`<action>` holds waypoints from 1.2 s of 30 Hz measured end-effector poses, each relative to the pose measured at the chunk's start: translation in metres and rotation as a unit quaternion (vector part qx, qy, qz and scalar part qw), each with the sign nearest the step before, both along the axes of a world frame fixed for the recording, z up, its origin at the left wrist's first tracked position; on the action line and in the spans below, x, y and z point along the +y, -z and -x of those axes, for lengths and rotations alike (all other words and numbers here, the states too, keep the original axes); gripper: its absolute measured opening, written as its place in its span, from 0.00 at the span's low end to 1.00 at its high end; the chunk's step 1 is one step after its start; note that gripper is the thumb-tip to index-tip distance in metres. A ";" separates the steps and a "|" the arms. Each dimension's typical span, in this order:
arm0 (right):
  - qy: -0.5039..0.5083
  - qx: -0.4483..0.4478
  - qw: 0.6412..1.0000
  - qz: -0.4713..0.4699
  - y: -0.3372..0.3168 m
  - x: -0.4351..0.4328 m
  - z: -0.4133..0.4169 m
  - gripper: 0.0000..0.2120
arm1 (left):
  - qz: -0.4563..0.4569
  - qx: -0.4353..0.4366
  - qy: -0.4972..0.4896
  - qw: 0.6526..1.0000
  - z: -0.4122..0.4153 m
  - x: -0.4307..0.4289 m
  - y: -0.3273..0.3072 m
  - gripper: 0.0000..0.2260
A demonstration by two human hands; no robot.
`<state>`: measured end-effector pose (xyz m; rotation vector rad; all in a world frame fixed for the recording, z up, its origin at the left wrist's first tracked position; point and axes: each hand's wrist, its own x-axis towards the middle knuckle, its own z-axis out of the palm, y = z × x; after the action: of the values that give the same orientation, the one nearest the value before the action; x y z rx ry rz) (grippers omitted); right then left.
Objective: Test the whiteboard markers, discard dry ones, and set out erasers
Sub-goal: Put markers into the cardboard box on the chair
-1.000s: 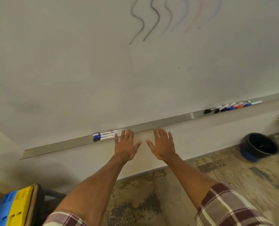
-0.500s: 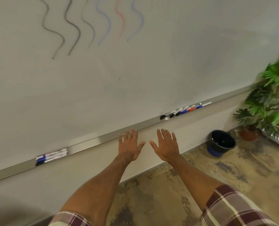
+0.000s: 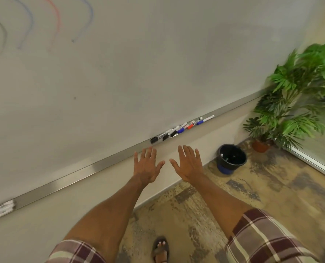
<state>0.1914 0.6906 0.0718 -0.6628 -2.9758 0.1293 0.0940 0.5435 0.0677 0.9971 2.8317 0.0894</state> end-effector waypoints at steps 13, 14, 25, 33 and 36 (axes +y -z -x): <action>-0.020 -0.045 0.999 0.002 0.029 0.095 0.082 0.33 | 0.023 -0.017 -0.002 1.000 0.076 0.095 0.035 0.32; -0.025 -0.048 0.999 0.004 0.031 0.099 0.088 0.33 | 0.022 -0.022 -0.007 1.000 0.080 0.100 0.039 0.32; -0.112 -0.070 0.991 0.005 0.052 0.128 0.143 0.30 | 0.037 -0.044 -0.047 0.997 0.105 0.108 0.066 0.33; -0.185 -0.063 0.981 -0.018 0.063 0.161 0.170 0.24 | 0.012 -0.059 -0.117 0.991 0.108 0.118 0.073 0.32; -0.217 -0.065 0.974 -0.018 0.069 0.168 0.174 0.22 | -0.001 -0.068 -0.147 0.987 0.103 0.127 0.076 0.32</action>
<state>0.0173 0.8584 0.0025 -0.0064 -3.1898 0.0629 -0.0093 0.6702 -0.0083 0.5416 2.8283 0.1844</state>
